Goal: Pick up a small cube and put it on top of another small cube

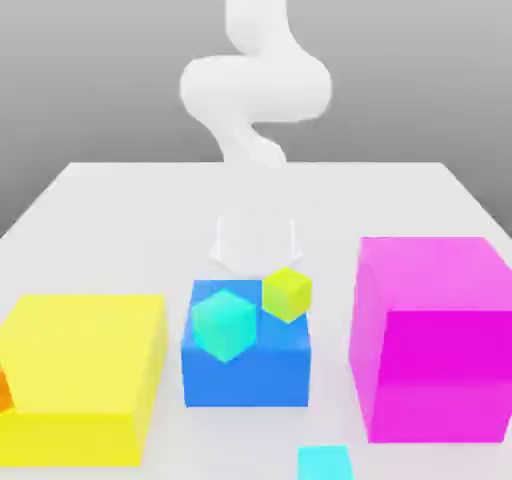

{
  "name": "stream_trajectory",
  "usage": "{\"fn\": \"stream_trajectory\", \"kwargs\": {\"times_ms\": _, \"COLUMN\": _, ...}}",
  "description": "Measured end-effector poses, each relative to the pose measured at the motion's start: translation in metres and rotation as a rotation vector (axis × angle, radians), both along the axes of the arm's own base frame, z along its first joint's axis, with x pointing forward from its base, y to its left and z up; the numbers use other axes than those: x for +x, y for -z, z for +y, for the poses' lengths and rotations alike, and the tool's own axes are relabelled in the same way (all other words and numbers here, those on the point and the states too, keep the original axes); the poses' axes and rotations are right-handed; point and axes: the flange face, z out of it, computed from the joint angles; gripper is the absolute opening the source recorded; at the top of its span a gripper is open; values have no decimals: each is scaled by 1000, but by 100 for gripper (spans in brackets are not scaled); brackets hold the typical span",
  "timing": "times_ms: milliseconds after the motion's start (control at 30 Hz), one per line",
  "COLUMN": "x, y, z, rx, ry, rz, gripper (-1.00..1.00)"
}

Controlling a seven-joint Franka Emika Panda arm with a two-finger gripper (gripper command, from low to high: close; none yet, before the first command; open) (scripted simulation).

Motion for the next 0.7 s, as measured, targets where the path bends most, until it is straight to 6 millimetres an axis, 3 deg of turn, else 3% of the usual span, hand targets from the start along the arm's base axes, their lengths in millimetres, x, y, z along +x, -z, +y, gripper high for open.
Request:
{"fn": "stream_trajectory", "kwargs": {"times_ms": 367, "x": 93, "y": 120, "z": 18, "rx": 128, "ry": 359, "rz": 185, "gripper": 0}}
{"fn": "stream_trajectory", "kwargs": {"times_ms": 700, "x": 144, "y": 245, "z": 27, "rx": 249, "ry": 671, "rz": 320, "gripper": 0}}
